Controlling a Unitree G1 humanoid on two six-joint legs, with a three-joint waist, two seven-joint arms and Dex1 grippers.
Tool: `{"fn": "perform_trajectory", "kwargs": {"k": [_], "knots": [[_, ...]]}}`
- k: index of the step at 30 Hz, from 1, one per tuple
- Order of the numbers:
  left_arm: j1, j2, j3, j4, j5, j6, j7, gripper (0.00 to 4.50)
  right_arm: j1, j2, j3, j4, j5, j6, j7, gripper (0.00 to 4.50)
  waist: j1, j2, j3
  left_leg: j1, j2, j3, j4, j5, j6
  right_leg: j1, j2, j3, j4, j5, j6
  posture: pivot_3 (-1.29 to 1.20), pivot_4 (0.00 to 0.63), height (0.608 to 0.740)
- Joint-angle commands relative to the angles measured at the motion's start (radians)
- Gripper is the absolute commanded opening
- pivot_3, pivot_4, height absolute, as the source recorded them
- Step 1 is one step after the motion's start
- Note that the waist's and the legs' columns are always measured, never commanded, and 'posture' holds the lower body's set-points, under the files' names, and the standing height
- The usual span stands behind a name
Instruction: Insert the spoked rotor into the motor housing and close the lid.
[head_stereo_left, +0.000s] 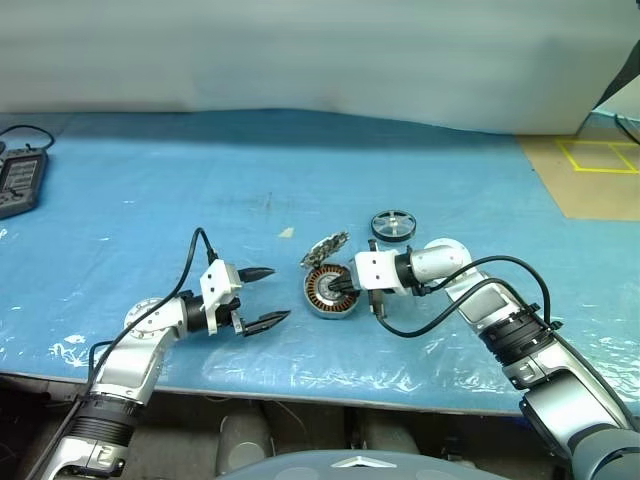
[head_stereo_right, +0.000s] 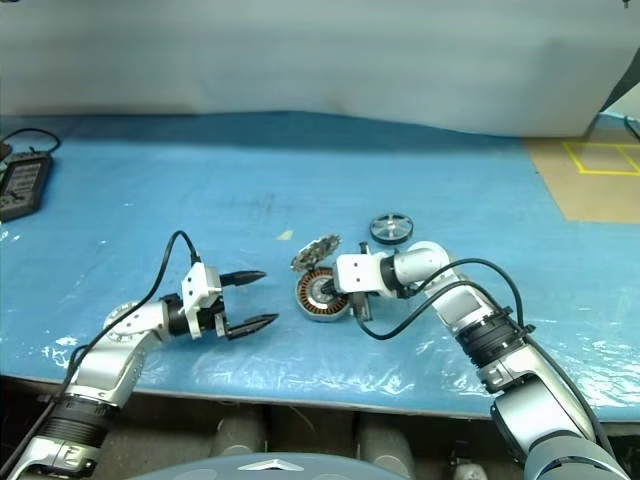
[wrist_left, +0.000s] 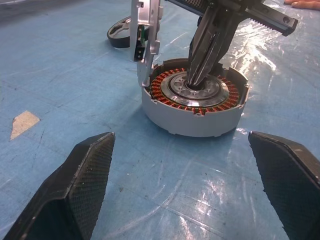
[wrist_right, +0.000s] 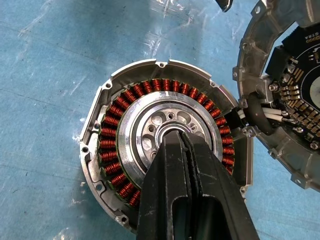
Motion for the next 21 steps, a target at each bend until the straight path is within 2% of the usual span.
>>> {"fn": "perform_trajectory", "kwargs": {"k": [1, 3, 10, 21], "knots": [[-0.009, -0.002, 0.004, 0.006, -0.007, -0.027, -0.011, 4.50, 0.020, -0.044, 0.017, 0.003, -0.038, 0.061, 0.036, 0.02, 0.000, 0.001, 0.000, -0.001, 0.000, 0.000, -0.001, 0.000, 0.000, -0.001, 0.000, 0.000, 0.000, 0.000, 0.000, 0.00, 0.150, 0.740], [-0.007, -0.005, 0.002, 0.009, -0.005, -0.034, -0.011, 4.50, 0.006, -0.054, 0.002, -0.059, -0.019, 0.099, 0.053, 0.02, 0.001, 0.001, 0.001, -0.003, 0.000, 0.000, -0.002, 0.000, 0.000, -0.002, 0.000, 0.000, -0.001, 0.003, -0.006, 0.00, 0.150, 0.740], [0.004, -0.007, 0.001, -0.002, -0.005, -0.035, -0.007, 4.50, -0.023, -0.059, -0.024, -0.180, 0.015, 0.204, 0.065, 0.02, 0.000, 0.003, 0.003, -0.017, 0.000, 0.000, -0.004, 0.003, -0.004, -0.016, 0.001, -0.002, 0.000, 0.003, -0.007, 0.00, 0.150, 0.740], [-0.007, -0.005, 0.004, -0.009, -0.008, -0.020, -0.002, 4.50, -0.028, -0.045, -0.031, -0.182, 0.020, 0.215, 0.037, 0.02, -0.002, 0.004, 0.005, -0.017, 0.000, 0.000, -0.004, 0.003, -0.004, -0.017, 0.001, -0.002, 0.000, 0.003, -0.007, 0.00, 0.150, 0.740]]}}
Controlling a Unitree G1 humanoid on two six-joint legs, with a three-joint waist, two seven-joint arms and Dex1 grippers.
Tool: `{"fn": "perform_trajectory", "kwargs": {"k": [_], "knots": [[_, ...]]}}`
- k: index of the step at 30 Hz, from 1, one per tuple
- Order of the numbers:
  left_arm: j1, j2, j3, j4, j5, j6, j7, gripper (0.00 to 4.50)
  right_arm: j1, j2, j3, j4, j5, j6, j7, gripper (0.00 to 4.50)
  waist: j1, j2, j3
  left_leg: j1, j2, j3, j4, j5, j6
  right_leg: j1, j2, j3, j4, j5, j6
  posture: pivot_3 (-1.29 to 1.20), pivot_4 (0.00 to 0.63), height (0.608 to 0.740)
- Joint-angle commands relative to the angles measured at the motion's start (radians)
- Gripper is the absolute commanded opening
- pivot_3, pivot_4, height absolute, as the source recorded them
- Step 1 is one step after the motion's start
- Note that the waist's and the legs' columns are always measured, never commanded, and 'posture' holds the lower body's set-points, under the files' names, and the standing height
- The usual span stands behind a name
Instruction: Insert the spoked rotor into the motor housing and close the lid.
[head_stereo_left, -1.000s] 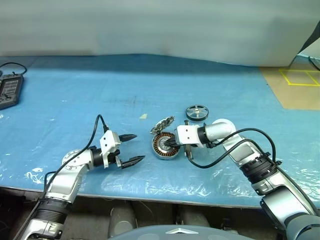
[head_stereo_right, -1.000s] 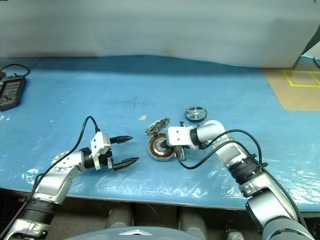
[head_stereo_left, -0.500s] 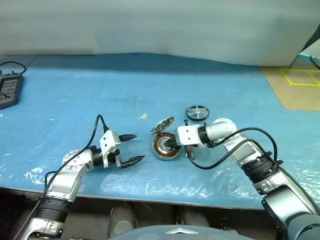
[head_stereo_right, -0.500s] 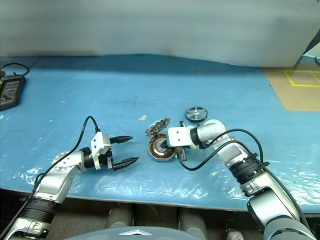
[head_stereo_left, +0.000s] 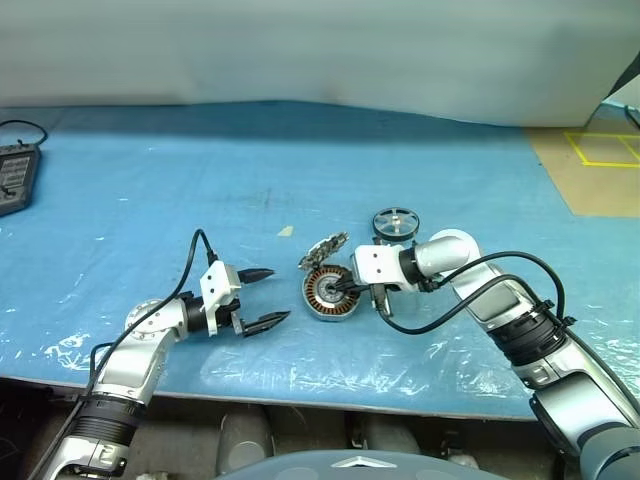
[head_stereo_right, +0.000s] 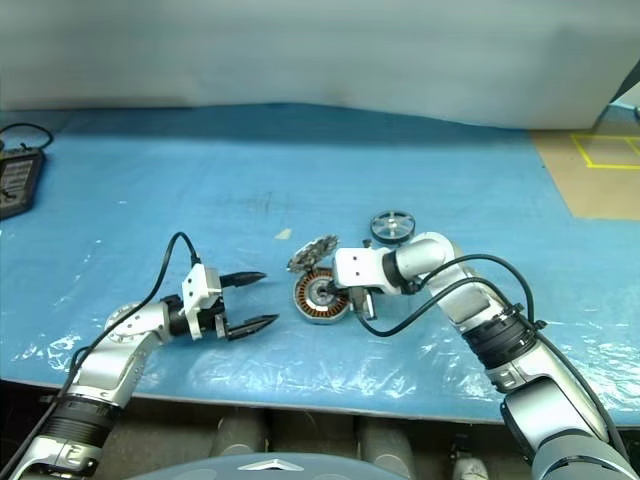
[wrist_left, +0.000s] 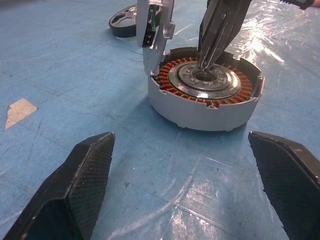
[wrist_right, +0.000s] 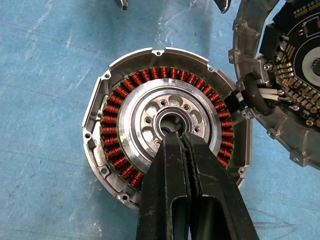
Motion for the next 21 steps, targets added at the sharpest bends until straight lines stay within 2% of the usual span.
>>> {"fn": "perform_trajectory", "kwargs": {"k": [1, 10, 16, 20, 21], "knots": [[-0.007, 0.002, 0.004, -0.026, -0.009, -0.005, 0.001, 4.50, -0.021, -0.004, -0.032, -0.009, 0.010, -0.005, -0.010, 0.02, 0.000, 0.000, 0.000, 0.000, 0.000, 0.000, 0.000, 0.000, 0.000, 0.000, 0.000, 0.000, 0.000, 0.000, 0.000, 0.00, 0.150, 0.740], [-0.002, 0.001, 0.007, -0.015, -0.011, -0.018, -0.005, 4.50, -0.042, -0.069, -0.166, -0.161, 0.123, 0.157, 0.002, 0.02, 0.002, 0.002, 0.005, 0.000, 0.000, 0.000, 0.001, 0.000, 0.000, 0.000, 0.000, 0.000, 0.001, 0.001, 0.002, 0.00, 0.150, 0.740], [-0.005, -0.005, 0.004, -0.003, -0.008, -0.030, -0.008, 4.50, -0.073, -0.158, -0.232, -0.026, 0.065, 0.161, -0.069, 0.02, 0.002, 0.002, 0.005, 0.000, 0.000, 0.000, 0.003, 0.000, 0.000, 0.000, 0.000, 0.000, 0.001, 0.001, 0.001, 0.00, 0.150, 0.740], [-0.013, -0.013, -0.001, 0.024, -0.001, -0.047, -0.012, 4.50, -0.115, -0.176, -0.231, 0.115, 0.021, 0.104, -0.119, 0.85, 0.002, 0.002, 0.005, 0.000, 0.000, 0.000, 0.005, 0.000, 0.000, 0.000, 0.000, 0.001, 0.003, 0.000, 0.000, 0.00, 0.150, 0.740], [-0.016, -0.016, -0.002, 0.033, 0.001, -0.052, -0.013, 4.50, -0.127, -0.175, -0.229, 0.155, 0.006, 0.082, -0.139, 1.23, 0.001, 0.002, 0.005, 0.000, 0.000, 0.000, 0.006, 0.000, 0.000, 0.000, 0.000, 0.001, 0.003, 0.000, 0.000, 0.00, 0.150, 0.740]]}}
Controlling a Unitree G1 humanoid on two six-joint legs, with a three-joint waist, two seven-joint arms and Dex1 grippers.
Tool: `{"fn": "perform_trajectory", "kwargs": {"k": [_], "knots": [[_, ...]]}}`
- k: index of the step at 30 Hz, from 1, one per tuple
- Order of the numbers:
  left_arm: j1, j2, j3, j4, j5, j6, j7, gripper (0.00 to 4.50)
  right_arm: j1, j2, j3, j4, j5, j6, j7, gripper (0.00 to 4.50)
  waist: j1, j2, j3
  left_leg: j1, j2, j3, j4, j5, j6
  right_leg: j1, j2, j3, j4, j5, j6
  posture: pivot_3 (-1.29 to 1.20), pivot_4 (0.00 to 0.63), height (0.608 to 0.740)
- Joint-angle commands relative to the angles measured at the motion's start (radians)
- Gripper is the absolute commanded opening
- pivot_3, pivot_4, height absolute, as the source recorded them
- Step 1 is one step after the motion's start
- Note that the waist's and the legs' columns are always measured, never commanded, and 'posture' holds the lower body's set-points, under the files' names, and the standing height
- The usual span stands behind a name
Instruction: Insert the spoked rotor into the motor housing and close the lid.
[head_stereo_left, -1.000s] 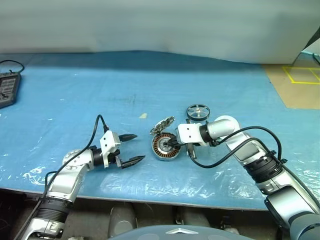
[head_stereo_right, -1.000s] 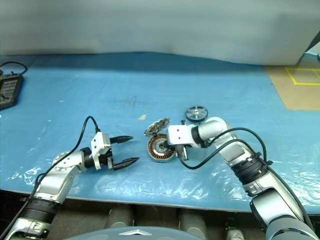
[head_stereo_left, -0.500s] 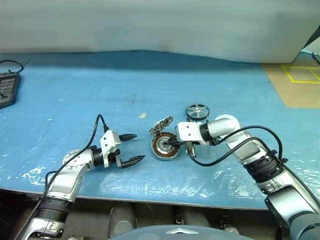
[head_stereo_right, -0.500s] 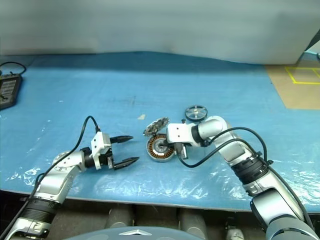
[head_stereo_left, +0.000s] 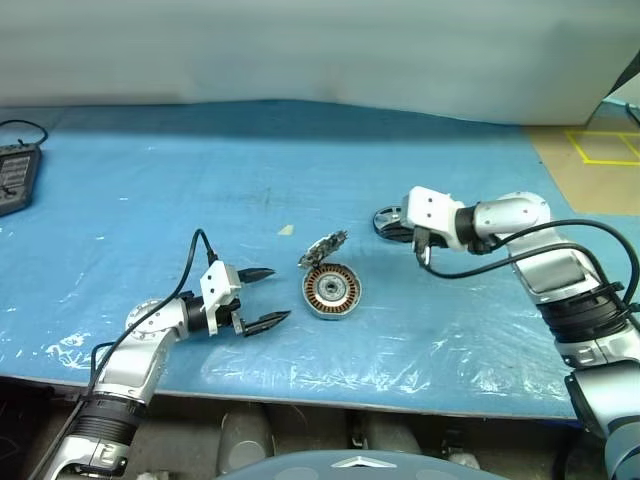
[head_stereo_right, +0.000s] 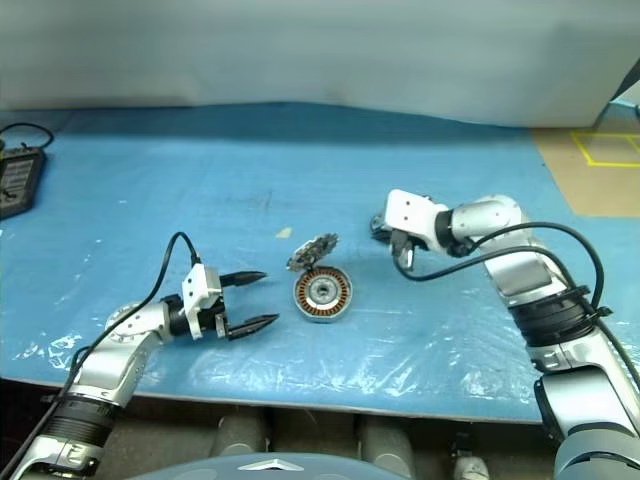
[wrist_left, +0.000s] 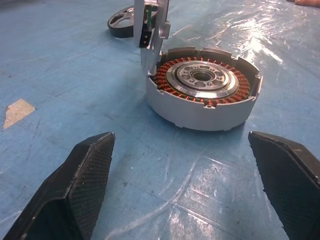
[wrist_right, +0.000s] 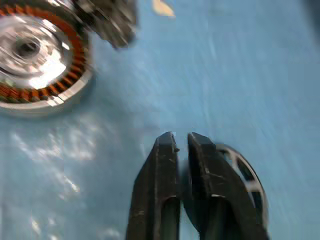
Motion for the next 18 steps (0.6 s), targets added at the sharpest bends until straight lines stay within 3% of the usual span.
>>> {"fn": "perform_trajectory", "kwargs": {"k": [1, 2, 12, 18], "knots": [[-0.014, -0.008, -0.002, 0.015, 0.001, -0.034, -0.008, 4.50, -0.052, -0.002, -0.024, 0.101, -0.040, -0.069, -0.059, 1.52, -0.002, 0.000, 0.000, 0.000, 0.000, 0.000, 0.000, 0.000, 0.000, 0.000, 0.000, 0.000, 0.000, 0.000, 0.000, 0.00, 0.150, 0.740], [-0.016, -0.010, -0.002, 0.020, 0.002, -0.038, -0.009, 4.50, -0.060, -0.002, -0.021, 0.138, -0.048, -0.088, -0.063, 1.84, -0.003, 0.000, 0.000, 0.000, 0.000, 0.000, 0.001, 0.000, 0.000, 0.000, 0.000, 0.000, 0.001, 0.000, 0.000, 0.00, 0.150, 0.740], [-0.017, -0.005, 0.000, 0.014, 0.003, -0.038, -0.006, 4.50, -0.129, 0.041, -0.021, 0.438, -0.089, -0.218, -0.119, 1.84, -0.002, 0.000, 0.001, -0.001, 0.000, 0.000, 0.004, 0.000, 0.000, 0.000, 0.000, 0.000, 0.003, 0.000, 0.000, 0.00, 0.150, 0.740], [-0.017, 0.000, 0.000, -0.004, 0.001, -0.024, -0.002, 4.50, -0.161, 0.059, -0.029, 0.498, -0.093, -0.249, -0.131, 1.84, 0.000, 0.001, 0.001, -0.001, 0.000, 0.000, 0.006, 0.000, 0.000, 0.000, 0.000, -0.001, 0.006, 0.000, -0.001, 0.00, 0.150, 0.740]]}}
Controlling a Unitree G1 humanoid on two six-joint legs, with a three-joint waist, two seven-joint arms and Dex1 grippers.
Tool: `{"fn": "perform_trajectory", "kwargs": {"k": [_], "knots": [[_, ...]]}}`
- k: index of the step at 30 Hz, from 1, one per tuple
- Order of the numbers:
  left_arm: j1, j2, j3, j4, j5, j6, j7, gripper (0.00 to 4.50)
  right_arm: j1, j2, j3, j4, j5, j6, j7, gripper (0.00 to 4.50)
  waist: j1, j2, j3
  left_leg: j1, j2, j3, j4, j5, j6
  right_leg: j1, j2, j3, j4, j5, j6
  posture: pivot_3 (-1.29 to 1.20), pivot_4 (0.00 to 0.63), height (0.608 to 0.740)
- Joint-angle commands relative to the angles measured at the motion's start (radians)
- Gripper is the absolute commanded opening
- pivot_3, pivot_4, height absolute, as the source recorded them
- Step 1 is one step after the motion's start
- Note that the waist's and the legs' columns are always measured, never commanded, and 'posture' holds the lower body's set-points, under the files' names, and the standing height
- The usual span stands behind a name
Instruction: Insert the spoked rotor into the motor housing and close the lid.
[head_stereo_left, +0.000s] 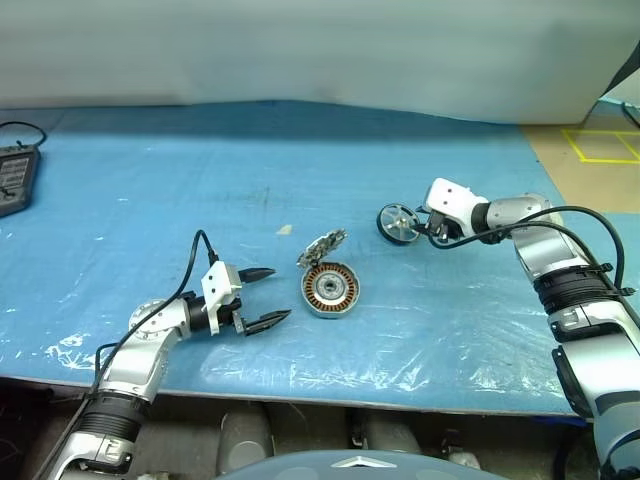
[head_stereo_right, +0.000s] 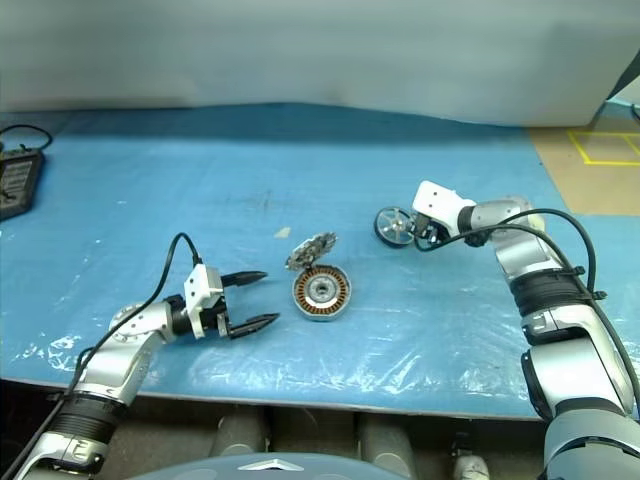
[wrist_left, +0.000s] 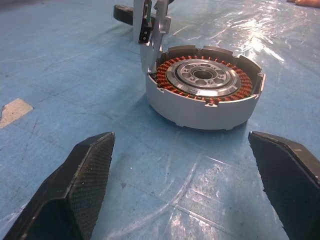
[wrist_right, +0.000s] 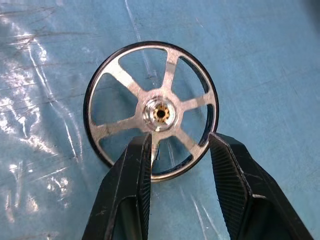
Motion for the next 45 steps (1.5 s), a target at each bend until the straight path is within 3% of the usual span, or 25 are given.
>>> {"fn": "perform_trajectory", "kwargs": {"k": [1, 30, 33, 36, 45], "knots": [[-0.003, 0.010, 0.002, -0.039, -0.002, -0.003, 0.002, 4.50, -0.040, 0.000, -0.031, 0.003, 0.010, -0.018, -0.004, 1.84, 0.000, 0.000, 0.000, 0.000, 0.000, 0.000, 0.000, 0.000, 0.000, 0.000, 0.000, 0.000, 0.000, 0.000, 0.000, 0.00, 0.150, 0.740], [-0.001, 0.021, 0.005, -0.052, 0.002, 0.007, 0.015, 4.50, 0.061, 0.043, -0.010, 0.005, 0.003, 0.032, -0.002, 1.84, -0.001, 0.000, 0.000, 0.001, 0.000, 0.000, 0.001, 0.000, 0.000, 0.000, 0.000, 0.000, 0.002, 0.000, 0.000, 0.00, 0.150, 0.740], [0.003, 0.021, 0.005, -0.046, 0.004, -0.001, 0.014, 4.50, 0.066, 0.045, -0.010, 0.004, 0.004, 0.035, 0.000, 1.25, 0.000, 0.000, 0.000, 0.001, 0.000, 0.000, 0.001, 0.000, 0.000, 0.000, 0.000, 0.000, 0.002, 0.000, 0.000, 0.00, 0.150, 0.740], [0.004, 0.021, 0.004, -0.044, 0.004, -0.003, 0.014, 4.50, 0.071, 0.043, -0.009, 0.006, 0.001, 0.038, 0.002, 0.21, 0.001, 0.000, 0.000, 0.000, 0.000, 0.000, 0.001, 0.000, 0.000, 0.000, 0.000, 0.000, 0.002, 0.000, 0.000, 0.00, 0.150, 0.740], [-0.007, 0.023, 0.003, -0.036, 0.001, -0.003, 0.009, 4.50, 0.077, 0.047, -0.042, 0.014, 0.026, 0.032, -0.018, 0.10, 0.001, 0.000, 0.000, 0.000, 0.000, 0.000, 0.001, 0.000, 0.000, 0.000, 0.000, 0.000, 0.002, 0.000, 0.000, 0.00, 0.150, 0.740]]}}
